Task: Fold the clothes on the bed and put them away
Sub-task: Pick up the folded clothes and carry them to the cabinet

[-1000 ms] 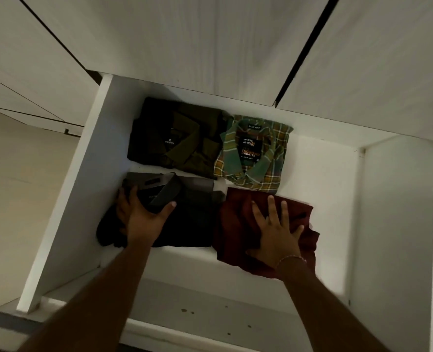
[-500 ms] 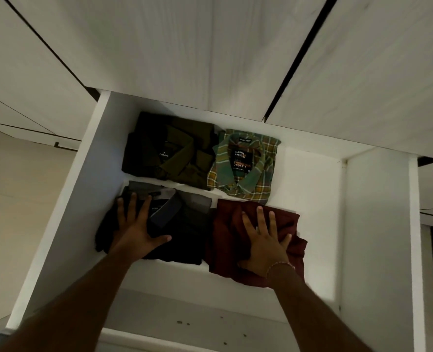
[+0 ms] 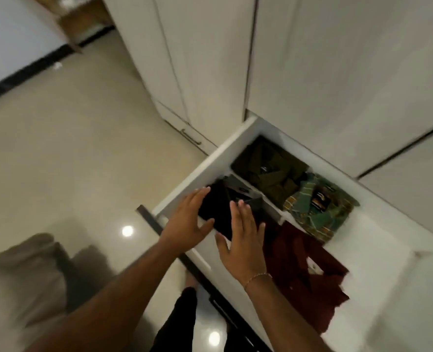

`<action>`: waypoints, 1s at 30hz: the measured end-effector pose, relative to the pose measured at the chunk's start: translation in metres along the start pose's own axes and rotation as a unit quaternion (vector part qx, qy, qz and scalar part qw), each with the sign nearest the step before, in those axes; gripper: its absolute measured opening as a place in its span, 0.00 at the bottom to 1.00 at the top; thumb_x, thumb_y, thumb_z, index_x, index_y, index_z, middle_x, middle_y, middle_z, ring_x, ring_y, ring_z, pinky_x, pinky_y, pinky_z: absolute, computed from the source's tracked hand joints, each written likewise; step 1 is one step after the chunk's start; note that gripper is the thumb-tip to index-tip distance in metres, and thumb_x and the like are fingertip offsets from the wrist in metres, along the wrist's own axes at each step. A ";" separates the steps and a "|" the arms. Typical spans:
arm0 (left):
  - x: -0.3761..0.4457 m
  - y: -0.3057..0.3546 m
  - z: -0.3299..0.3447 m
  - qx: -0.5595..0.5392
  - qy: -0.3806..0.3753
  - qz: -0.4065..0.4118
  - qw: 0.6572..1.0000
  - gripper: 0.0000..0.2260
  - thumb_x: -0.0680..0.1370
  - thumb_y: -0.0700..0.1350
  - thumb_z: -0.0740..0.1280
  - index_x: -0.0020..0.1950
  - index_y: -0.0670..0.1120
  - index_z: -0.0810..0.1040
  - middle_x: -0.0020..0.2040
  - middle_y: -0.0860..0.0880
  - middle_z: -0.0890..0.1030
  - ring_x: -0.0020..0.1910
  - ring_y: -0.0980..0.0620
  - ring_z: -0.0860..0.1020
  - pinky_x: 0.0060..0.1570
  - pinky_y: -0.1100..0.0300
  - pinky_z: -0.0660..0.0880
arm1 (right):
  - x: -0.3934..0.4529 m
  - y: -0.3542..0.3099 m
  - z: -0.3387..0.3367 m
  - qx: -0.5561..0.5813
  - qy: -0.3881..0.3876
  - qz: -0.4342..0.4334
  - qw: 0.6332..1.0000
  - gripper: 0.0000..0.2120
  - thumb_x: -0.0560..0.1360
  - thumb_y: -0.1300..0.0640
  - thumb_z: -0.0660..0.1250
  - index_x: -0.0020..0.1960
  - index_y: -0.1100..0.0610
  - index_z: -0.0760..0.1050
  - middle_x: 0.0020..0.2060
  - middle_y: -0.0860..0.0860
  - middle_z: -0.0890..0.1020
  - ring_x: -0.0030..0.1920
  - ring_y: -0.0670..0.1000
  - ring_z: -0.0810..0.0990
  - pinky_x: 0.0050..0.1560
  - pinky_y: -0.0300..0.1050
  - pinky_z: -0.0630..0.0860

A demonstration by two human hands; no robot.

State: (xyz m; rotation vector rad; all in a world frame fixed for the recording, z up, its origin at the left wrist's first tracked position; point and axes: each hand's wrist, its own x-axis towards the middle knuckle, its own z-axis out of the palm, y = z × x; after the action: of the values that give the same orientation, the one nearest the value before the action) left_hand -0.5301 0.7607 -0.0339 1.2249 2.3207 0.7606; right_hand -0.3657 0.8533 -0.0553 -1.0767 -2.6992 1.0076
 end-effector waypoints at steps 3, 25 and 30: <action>-0.069 -0.012 -0.044 -0.046 0.120 -0.012 0.992 0.33 0.77 0.45 0.75 0.80 0.50 0.67 0.76 0.53 0.72 0.76 0.56 0.68 0.74 0.58 0.66 | -0.005 -0.069 0.006 -0.009 0.011 -0.124 0.992 0.36 0.82 0.41 0.57 0.85 0.48 0.45 0.84 0.48 0.46 0.83 0.48 0.42 0.80 0.65 0.46; -0.741 -0.238 -0.148 -0.204 0.629 -0.497 0.563 0.25 0.75 0.44 0.68 0.73 0.54 0.75 0.59 0.57 0.82 0.60 0.59 0.79 0.53 0.62 0.75 | -0.369 -0.505 0.384 -0.041 -0.448 -0.540 0.711 0.36 0.81 0.47 0.67 0.83 0.48 0.54 0.82 0.48 0.59 0.81 0.48 0.57 0.77 0.41 0.56; -0.808 -0.290 -0.164 -0.251 0.675 -0.503 0.477 0.24 0.73 0.45 0.68 0.70 0.50 0.77 0.56 0.54 0.83 0.53 0.59 0.82 0.55 0.63 0.77 | -0.424 -0.558 0.462 -0.030 -0.559 -0.417 0.716 0.34 0.80 0.52 0.71 0.81 0.48 0.60 0.78 0.48 0.66 0.76 0.49 0.66 0.74 0.46 0.67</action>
State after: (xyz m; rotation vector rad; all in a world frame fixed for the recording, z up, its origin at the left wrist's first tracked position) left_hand -0.3747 -0.0987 -0.0112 -1.6273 2.5178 1.9556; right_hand -0.5096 0.0273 -0.0111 1.2129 -3.2743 1.5921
